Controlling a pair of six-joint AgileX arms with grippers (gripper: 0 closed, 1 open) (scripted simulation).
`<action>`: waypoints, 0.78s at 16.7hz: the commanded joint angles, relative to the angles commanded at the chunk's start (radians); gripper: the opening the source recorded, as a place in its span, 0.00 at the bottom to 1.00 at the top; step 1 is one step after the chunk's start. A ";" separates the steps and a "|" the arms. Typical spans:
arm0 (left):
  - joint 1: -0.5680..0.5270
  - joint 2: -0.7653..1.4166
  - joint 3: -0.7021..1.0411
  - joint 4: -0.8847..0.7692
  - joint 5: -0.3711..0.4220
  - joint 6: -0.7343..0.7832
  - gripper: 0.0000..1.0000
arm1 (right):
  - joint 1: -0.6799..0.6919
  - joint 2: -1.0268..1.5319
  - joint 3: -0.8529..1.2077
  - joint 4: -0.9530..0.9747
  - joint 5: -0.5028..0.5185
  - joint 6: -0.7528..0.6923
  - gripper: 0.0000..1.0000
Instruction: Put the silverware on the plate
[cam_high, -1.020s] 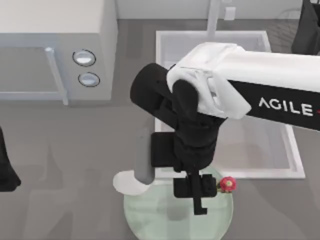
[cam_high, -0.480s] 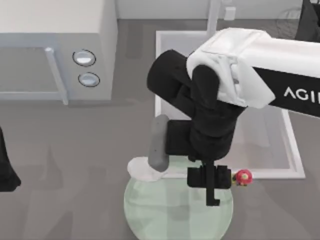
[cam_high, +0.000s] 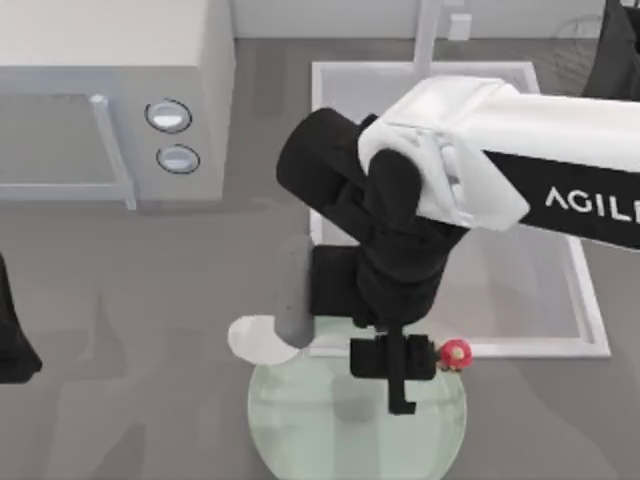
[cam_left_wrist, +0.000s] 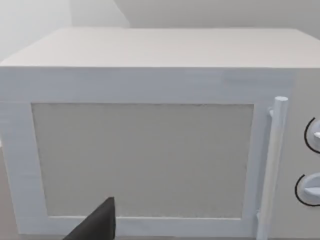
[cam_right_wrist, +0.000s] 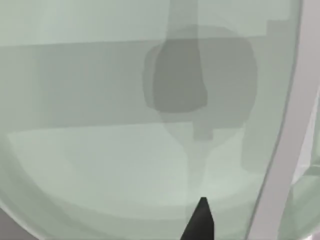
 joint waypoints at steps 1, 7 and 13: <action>0.000 0.000 0.000 0.000 0.000 0.000 1.00 | 0.007 0.012 -0.002 0.019 -0.004 -0.006 0.00; 0.000 0.000 0.000 0.000 0.000 0.000 1.00 | 0.043 0.090 -0.036 0.114 -0.021 -0.030 0.00; 0.000 0.000 0.000 0.000 0.000 0.000 1.00 | 0.047 0.117 -0.059 0.126 -0.023 -0.034 0.00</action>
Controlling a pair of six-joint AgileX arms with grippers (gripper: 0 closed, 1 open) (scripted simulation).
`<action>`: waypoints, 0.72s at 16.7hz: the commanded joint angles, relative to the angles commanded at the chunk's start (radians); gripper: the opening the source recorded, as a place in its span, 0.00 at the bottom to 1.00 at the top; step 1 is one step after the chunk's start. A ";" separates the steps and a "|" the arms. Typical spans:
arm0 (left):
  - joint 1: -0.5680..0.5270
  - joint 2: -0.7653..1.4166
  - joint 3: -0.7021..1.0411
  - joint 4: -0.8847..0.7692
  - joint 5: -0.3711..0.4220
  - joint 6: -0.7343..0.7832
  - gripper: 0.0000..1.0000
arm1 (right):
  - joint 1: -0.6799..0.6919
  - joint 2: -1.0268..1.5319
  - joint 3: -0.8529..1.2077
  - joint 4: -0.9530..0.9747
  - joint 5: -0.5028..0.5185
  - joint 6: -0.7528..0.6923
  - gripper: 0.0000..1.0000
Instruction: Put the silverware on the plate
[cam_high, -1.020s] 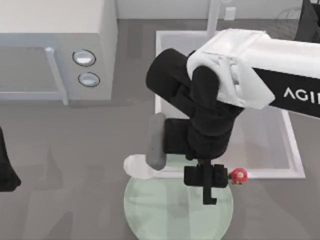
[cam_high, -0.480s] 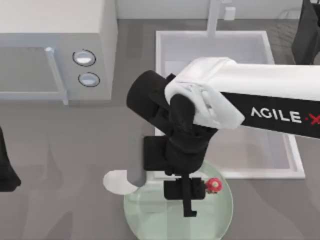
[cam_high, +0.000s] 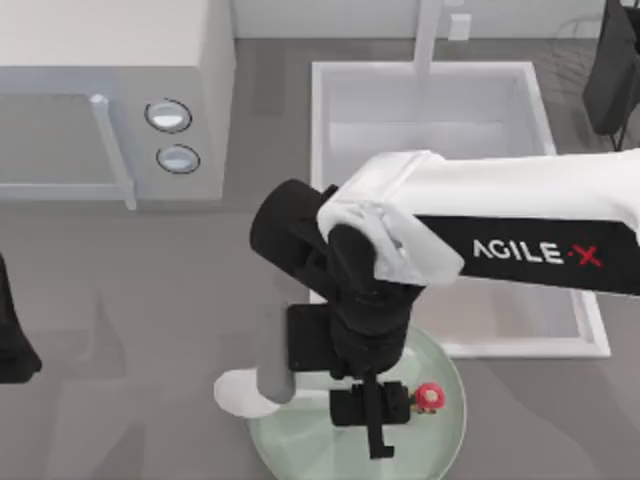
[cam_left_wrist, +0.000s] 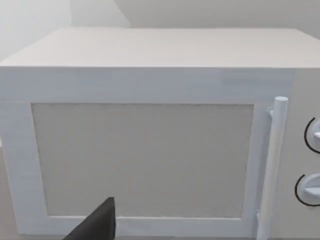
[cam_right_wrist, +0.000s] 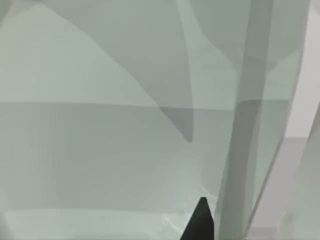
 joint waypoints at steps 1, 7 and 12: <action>0.000 0.000 0.000 0.000 0.000 0.000 1.00 | 0.000 0.000 0.000 0.000 0.000 0.000 0.00; 0.000 0.000 0.000 0.000 0.000 0.000 1.00 | 0.000 0.000 0.000 0.000 0.000 0.000 0.45; 0.000 0.000 0.000 0.000 0.000 0.000 1.00 | 0.000 0.000 0.000 0.000 0.000 0.000 0.83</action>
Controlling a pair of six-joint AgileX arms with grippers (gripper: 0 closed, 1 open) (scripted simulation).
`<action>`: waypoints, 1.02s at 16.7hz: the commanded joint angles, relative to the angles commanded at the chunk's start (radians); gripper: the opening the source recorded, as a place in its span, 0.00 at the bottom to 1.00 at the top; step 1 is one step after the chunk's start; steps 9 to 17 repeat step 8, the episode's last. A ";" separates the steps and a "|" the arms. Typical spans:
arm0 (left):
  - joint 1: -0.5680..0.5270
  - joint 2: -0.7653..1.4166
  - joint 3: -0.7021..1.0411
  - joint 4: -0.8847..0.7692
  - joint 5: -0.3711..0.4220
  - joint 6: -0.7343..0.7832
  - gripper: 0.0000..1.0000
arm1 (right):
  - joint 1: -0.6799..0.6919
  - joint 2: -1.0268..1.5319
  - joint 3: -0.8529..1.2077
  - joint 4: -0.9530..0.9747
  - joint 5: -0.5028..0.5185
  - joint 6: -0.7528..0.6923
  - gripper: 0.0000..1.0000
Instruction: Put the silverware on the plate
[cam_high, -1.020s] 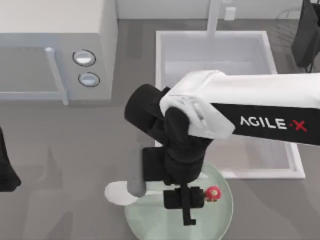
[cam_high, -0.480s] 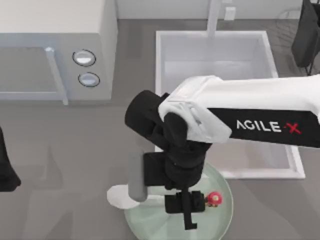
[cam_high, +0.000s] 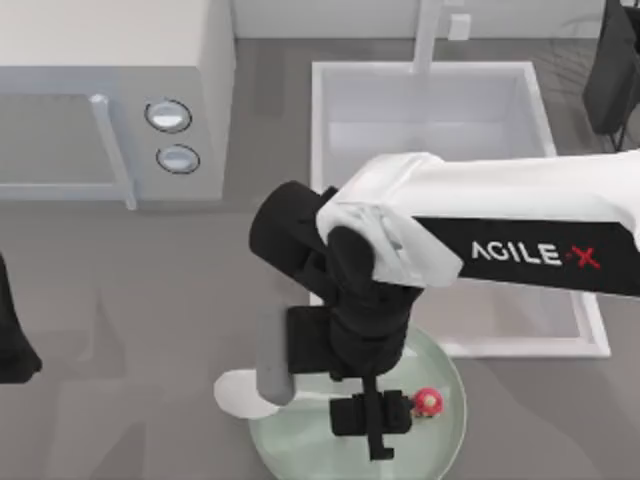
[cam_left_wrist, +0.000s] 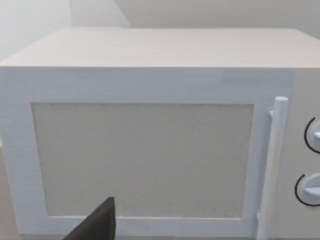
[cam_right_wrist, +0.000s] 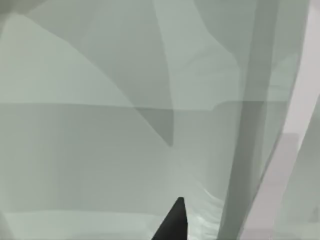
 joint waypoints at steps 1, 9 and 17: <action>0.000 0.000 0.000 0.000 0.000 0.000 1.00 | 0.000 0.000 0.000 0.000 0.000 0.000 0.90; 0.000 0.000 0.000 0.000 0.000 0.000 1.00 | 0.000 0.000 0.000 0.000 0.000 0.000 1.00; 0.000 0.000 0.000 0.000 0.000 0.000 1.00 | 0.000 0.000 0.000 0.000 0.000 0.000 1.00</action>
